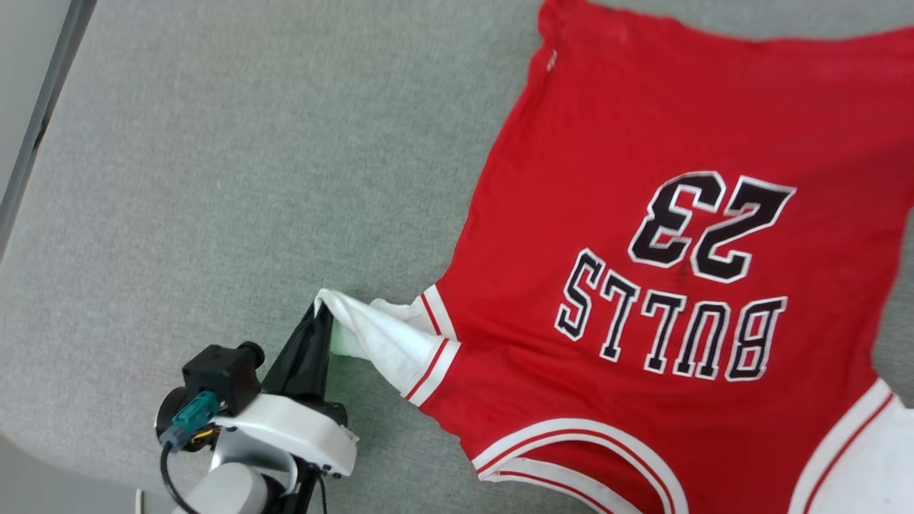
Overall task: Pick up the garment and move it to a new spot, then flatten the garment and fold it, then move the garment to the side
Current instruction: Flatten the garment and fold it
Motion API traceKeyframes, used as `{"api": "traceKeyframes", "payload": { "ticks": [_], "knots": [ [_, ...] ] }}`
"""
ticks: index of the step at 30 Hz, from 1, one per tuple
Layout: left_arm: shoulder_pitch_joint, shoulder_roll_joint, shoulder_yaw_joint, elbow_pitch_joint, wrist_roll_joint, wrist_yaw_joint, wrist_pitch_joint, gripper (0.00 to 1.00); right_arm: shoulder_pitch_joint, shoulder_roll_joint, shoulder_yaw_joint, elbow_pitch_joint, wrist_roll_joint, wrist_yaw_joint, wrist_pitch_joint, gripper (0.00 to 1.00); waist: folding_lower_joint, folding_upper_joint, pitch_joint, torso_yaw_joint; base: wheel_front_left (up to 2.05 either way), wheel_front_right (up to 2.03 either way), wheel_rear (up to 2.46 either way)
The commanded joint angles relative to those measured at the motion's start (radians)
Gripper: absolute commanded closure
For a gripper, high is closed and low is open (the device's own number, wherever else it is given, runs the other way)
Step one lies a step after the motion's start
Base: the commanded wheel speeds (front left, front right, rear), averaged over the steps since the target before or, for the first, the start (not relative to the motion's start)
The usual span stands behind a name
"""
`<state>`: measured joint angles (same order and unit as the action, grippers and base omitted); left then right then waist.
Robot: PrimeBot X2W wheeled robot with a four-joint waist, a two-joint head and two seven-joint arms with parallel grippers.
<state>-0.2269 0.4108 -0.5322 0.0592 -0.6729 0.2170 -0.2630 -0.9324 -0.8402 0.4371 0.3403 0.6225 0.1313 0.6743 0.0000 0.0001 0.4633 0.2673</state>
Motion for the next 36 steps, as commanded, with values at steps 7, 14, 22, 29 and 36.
{"api": "traceKeyframes", "payload": {
  "ticks": [7, 14, 22, 29, 36],
  "knots": [
    [0.087, 0.027, 0.039, 0.005, -0.019, 0.027, -0.002, 1.00, 0.262, -0.095, 0.008, -0.098, 0.079, -0.001, -0.102, 1.00, 0.0000, -0.0001, -0.172, -0.106, 0.00, 0.00, 0.00],
    [0.147, 0.046, 0.057, -0.004, -0.033, 0.046, -0.002, 1.00, 0.509, -0.103, -0.095, -0.152, 0.109, -0.001, -0.159, 1.00, 0.0000, -0.0001, -0.234, -0.154, 0.00, 0.00, 0.00],
    [0.203, 0.068, 0.077, -0.019, -0.041, 0.066, -0.002, 1.00, 0.832, -0.017, -0.268, -0.195, 0.094, -0.001, -0.222, 1.00, 0.0000, -0.0001, -0.280, -0.198, 0.00, 0.00, 0.00],
    [0.223, 0.078, 0.079, -0.025, -0.048, 0.075, 0.001, 1.00, 1.089, 0.119, -0.396, -0.221, 0.059, -0.001, -0.212, 1.00, 0.0000, -0.0001, -0.297, -0.210, 0.00, 0.00, 0.00],
    [0.224, 0.081, 0.076, -0.021, -0.050, 0.076, 0.005, 1.00, 1.244, 0.252, -0.429, -0.192, 0.045, -0.001, -0.178, 1.00, 0.0000, -0.0001, -0.297, -0.212, 0.00, 0.00, 0.00]
  ]
}}
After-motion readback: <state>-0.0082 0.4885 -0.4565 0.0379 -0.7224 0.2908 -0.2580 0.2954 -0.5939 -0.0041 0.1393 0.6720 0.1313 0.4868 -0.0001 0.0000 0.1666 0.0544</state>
